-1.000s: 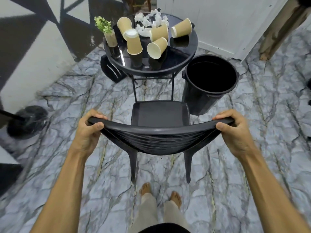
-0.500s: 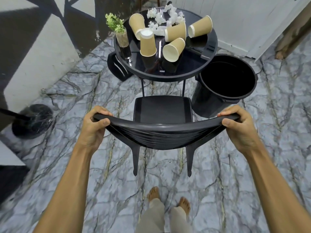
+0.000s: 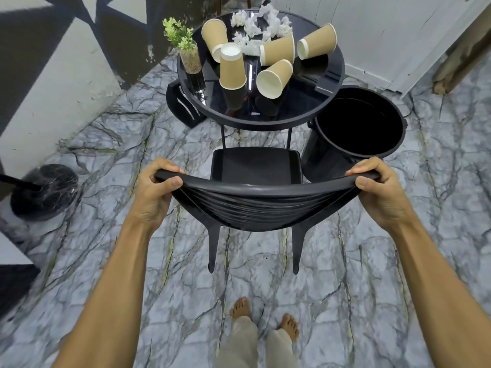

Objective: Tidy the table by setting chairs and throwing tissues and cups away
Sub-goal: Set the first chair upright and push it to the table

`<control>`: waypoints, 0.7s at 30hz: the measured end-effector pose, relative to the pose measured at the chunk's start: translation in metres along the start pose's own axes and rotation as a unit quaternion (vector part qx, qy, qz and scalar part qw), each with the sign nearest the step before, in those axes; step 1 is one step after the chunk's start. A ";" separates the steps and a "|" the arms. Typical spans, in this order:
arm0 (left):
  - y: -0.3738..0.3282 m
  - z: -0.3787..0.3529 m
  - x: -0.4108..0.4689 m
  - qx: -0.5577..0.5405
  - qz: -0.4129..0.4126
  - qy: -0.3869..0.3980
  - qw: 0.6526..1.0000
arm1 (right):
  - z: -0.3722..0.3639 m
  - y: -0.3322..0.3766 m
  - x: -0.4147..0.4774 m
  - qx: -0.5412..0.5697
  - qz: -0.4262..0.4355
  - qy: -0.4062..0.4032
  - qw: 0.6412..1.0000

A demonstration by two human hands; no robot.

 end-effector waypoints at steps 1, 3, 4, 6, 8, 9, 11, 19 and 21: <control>0.002 -0.001 -0.001 0.001 -0.001 -0.001 1.000 | 0.002 -0.001 0.000 0.000 -0.004 0.002 1.000; 0.006 0.001 -0.004 0.003 0.000 -0.006 1.000 | 0.005 -0.002 -0.001 -0.005 -0.013 0.009 1.000; 0.009 0.001 -0.006 0.004 -0.001 -0.007 1.000 | 0.006 -0.003 -0.003 -0.006 -0.016 0.009 1.000; 0.013 0.002 -0.009 0.009 0.002 -0.002 1.000 | 0.008 -0.006 -0.006 -0.001 -0.022 0.006 1.000; 0.016 0.004 -0.013 0.022 0.012 0.002 1.000 | 0.011 -0.008 -0.011 0.003 -0.027 0.007 1.000; 0.017 0.005 -0.015 0.031 0.018 0.004 0.999 | 0.012 -0.009 -0.014 0.004 -0.031 0.010 0.999; 0.019 0.007 -0.021 0.055 0.033 0.014 0.998 | 0.015 -0.011 -0.022 -0.003 -0.038 0.015 0.999; 0.043 0.022 -0.062 0.138 0.095 0.038 0.985 | 0.019 -0.021 -0.076 -0.062 -0.085 0.029 0.994; 0.048 0.024 -0.072 0.140 0.100 0.035 0.984 | 0.019 -0.022 -0.089 -0.066 -0.094 0.017 0.993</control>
Point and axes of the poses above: each hand's wrist, its own x-axis towards the middle knuckle, its own z-axis out of the back of the hand, y = z × x, the point moved 5 cm from there along x, towards the middle knuckle, and after that the axes turned 9 degrees about z, right-handed, at the moved point
